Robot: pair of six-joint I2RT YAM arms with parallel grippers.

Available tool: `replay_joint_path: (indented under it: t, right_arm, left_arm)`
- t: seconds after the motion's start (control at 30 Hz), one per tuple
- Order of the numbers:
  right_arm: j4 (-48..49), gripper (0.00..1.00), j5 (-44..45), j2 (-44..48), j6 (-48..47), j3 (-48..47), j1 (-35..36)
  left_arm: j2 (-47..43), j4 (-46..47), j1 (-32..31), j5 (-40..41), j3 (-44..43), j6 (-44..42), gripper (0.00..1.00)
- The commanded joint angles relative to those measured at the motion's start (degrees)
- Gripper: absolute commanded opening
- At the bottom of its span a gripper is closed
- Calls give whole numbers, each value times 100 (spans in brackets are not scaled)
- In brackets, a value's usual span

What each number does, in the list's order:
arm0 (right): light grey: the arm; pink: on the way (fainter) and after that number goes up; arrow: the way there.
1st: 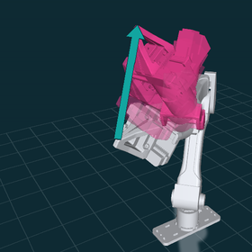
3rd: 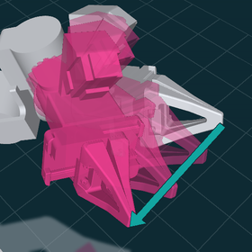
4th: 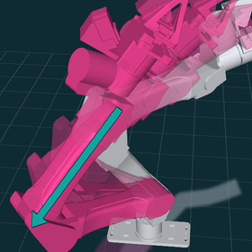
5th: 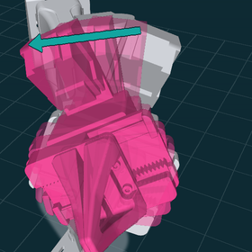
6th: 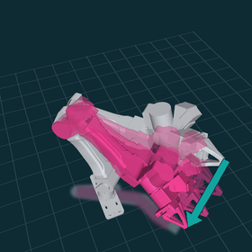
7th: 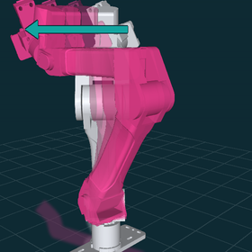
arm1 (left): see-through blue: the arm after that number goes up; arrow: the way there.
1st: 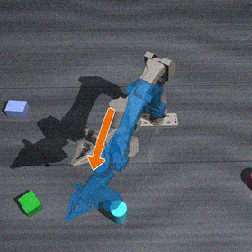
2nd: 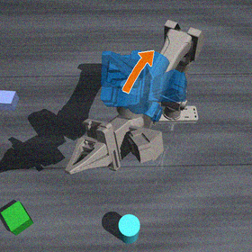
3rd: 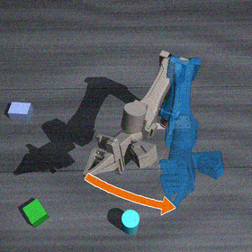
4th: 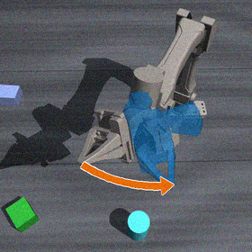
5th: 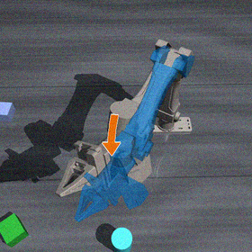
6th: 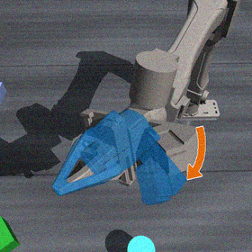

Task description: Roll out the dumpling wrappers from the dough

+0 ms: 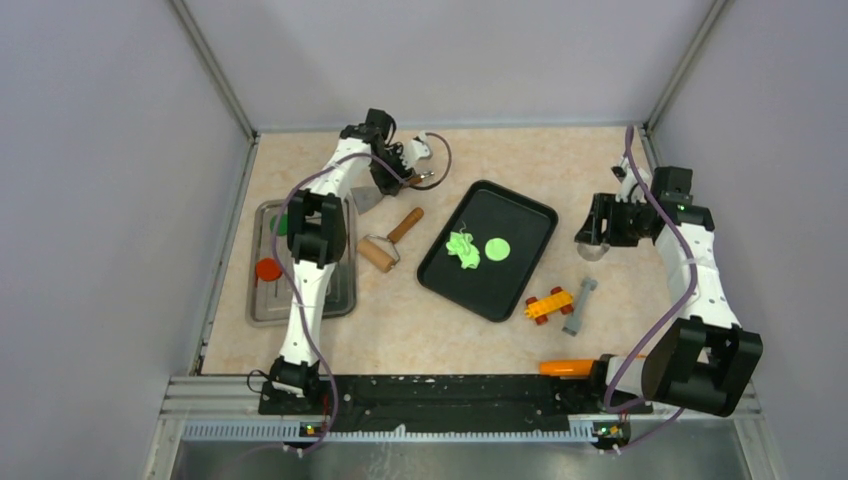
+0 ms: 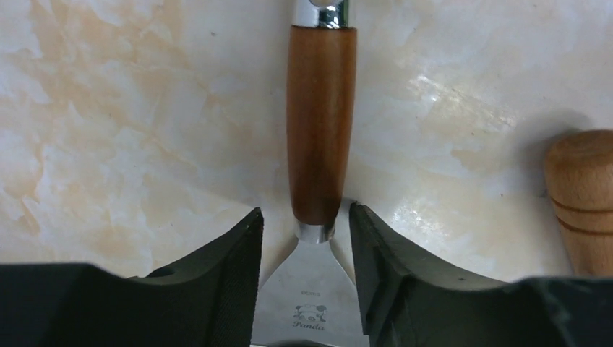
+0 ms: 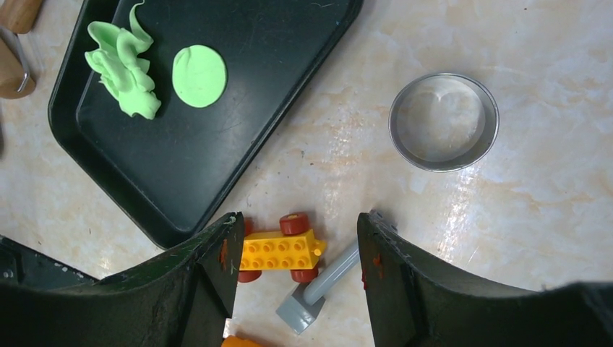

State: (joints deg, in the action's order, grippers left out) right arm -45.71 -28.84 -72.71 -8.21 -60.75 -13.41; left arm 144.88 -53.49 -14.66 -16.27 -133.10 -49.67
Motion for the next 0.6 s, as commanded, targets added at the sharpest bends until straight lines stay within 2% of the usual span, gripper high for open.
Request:
replay_joint_path:
  t: [0.0, 0.13, 0.27, 0.37, 0.57]
  right_arm:
    - [26, 60, -194, 73, -17, -107, -57]
    - [125, 60, -429, -96, 52, -248, -57]
    - [436, 59, -864, -276, 369, -340, 23]
    - [653, 56, -911, -369, 512, -442, 391]
    - [1261, 54, -970, -608, 1118, -671, 1157]
  left_arm:
    - [155, -867, 15, -216, -149, -437, 45]
    - [145, -1541, 7, -278, -27, -738, 26]
    - [-104, -1367, 22, -69, 407, -603, 1]
    - [-547, -833, 57, -32, 890, -267, 0]
    - [-1804, -224, 68, -504, 1657, 95, 0]
